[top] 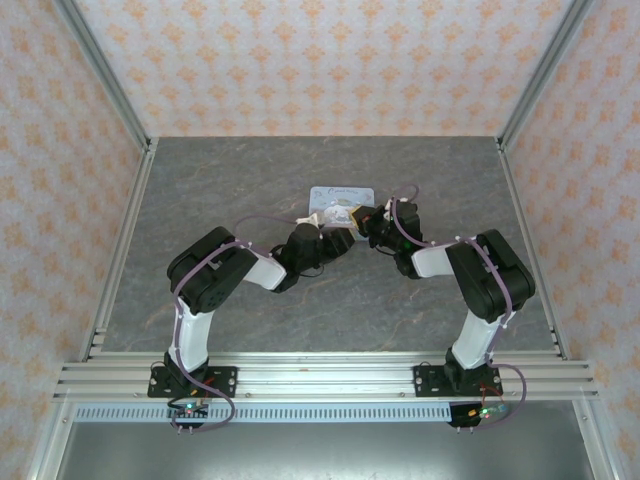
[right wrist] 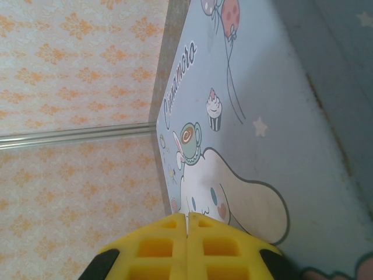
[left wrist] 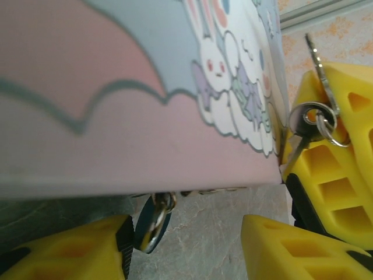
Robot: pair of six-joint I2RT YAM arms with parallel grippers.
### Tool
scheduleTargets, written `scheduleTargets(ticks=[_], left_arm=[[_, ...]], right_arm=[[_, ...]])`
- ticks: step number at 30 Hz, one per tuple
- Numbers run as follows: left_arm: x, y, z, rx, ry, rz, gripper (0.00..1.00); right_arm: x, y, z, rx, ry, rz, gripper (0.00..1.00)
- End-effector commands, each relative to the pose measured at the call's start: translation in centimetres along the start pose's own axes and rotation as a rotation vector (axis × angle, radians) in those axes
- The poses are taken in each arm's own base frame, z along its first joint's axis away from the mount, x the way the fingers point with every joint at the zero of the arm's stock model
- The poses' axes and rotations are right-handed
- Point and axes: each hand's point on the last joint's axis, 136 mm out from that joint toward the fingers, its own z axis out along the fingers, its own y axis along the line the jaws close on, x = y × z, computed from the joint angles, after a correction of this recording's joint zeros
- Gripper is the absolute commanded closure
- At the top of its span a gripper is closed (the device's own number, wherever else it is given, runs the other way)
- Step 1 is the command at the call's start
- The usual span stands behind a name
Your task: Unlock a padlock with a key
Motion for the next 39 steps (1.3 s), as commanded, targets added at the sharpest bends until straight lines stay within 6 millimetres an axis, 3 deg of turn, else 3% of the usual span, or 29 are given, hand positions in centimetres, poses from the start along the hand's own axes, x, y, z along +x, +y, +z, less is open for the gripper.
scheduleTargets(ticks=[1,17,26,39], left_arm=[[-0.4,-0.7,-0.1,0.018,-0.050,-0.002,0.48],[0.3,3.2,-0.2,-0.196,-0.076,0.075,0.46],[-0.4,4.9,-0.2,-0.295,-0.112,0.107,0.56],[-0.6,4.8,0.4,-0.308,-0.109,0.118,0.67]], right_arm=[[-0.3,-0.4,0.0,-0.008,-0.016,0.005,1.00],[-0.4,-0.2,-0.2,-0.017,-0.019,0.009,1.00],[-0.3,-0.4,-0.2,-0.016,-0.021,0.011,1.00],[-0.3,-0.5,-0.1,-0.017,-0.019,0.015,1.00]])
